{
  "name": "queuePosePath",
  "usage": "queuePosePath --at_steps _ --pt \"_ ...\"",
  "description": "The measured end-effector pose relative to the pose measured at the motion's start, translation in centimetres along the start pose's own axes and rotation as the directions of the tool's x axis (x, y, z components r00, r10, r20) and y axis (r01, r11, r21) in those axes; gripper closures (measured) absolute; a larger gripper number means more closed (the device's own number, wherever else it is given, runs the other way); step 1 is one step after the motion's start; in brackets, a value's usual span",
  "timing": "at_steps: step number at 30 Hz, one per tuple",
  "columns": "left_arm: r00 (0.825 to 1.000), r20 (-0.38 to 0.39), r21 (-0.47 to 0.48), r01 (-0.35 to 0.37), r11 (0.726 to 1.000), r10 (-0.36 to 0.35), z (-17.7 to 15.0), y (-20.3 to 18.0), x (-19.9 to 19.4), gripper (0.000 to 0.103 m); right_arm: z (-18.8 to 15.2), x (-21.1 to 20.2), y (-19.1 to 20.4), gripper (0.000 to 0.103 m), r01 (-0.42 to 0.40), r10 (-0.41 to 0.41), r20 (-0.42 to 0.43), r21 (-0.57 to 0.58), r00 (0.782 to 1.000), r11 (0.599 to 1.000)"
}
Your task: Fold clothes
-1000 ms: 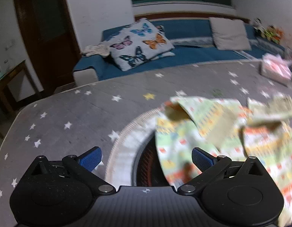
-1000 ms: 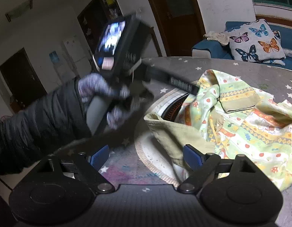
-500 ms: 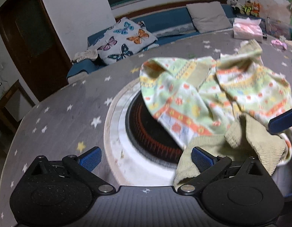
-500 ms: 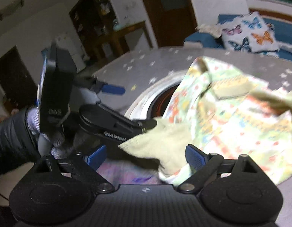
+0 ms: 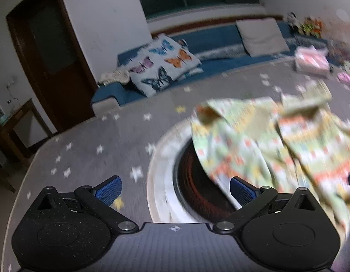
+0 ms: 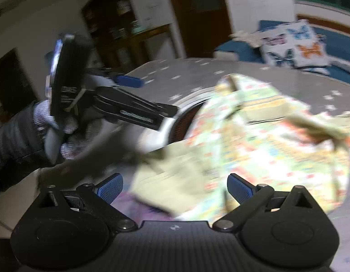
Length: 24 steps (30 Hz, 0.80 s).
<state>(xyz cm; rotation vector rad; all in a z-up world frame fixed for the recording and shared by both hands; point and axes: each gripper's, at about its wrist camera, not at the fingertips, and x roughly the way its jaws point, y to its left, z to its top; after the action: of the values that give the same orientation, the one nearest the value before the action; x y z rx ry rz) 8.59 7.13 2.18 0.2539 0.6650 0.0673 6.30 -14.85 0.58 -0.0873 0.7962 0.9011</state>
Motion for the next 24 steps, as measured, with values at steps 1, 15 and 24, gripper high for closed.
queuePosePath --at_steps 1,15,24 --pt "1.000 0.015 -0.005 0.003 1.000 -0.003 0.7 0.0 0.5 0.000 0.3 -0.2 -0.9 0.003 0.036 -0.036 0.009 0.021 0.999 0.999" --pt "0.994 0.030 -0.044 0.103 0.994 -0.102 6.2 0.1 8.8 0.011 2.0 -0.6 -11.7 0.018 0.321 -0.358 0.061 0.324 0.932 0.890" --pt "0.984 0.008 0.028 0.176 0.984 -0.176 7.9 -2.1 11.7 0.010 3.0 -0.1 -14.9 0.042 0.280 -0.356 0.101 0.434 0.929 0.856"
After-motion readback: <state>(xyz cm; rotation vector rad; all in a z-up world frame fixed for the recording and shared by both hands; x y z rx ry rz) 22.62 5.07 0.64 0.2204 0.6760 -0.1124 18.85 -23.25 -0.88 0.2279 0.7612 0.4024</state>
